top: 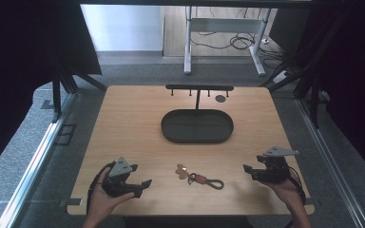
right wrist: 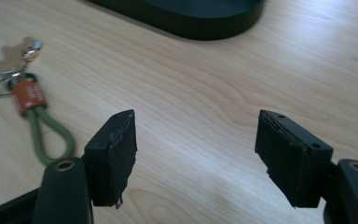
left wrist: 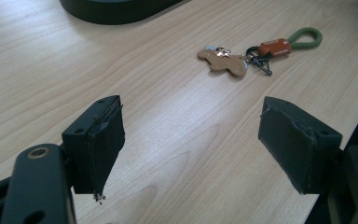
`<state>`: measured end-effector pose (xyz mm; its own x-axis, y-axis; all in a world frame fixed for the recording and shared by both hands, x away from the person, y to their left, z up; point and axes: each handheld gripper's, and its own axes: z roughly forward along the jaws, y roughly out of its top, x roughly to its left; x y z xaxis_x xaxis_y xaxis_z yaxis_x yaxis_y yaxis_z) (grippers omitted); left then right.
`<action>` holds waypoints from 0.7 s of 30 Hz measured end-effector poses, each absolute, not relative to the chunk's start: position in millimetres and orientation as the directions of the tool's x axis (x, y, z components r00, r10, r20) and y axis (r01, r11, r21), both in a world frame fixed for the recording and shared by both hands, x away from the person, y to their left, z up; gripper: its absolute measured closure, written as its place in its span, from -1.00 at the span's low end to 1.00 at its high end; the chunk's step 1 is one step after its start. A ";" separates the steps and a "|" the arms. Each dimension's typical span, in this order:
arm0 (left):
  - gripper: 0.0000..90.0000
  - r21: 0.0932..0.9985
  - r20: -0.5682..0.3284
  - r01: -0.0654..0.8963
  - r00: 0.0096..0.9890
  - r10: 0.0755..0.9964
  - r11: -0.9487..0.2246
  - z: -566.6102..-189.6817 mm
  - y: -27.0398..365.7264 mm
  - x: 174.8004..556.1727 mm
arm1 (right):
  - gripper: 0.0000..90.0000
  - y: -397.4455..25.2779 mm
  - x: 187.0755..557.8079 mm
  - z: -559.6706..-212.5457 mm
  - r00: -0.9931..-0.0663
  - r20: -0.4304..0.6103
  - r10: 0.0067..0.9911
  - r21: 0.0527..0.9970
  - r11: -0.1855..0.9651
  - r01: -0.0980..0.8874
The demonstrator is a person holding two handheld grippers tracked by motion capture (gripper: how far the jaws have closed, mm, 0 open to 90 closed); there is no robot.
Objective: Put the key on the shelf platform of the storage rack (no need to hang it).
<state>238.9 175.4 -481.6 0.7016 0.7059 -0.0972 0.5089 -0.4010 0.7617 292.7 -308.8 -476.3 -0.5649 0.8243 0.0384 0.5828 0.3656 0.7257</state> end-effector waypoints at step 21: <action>-0.50 0.758 -0.099 0.504 0.717 0.690 -0.414 -482.3 171.1 237.5 | -0.20 -265.9 315.2 -434.5 -0.723 -0.010 0.690 0.598 0.584 0.549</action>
<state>237.5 171.1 -482.3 0.7168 0.6901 -0.0995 0.5038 -0.4140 0.7582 315.2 -265.9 -434.5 -0.7233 0.6904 -0.0095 0.5492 0.5836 0.5982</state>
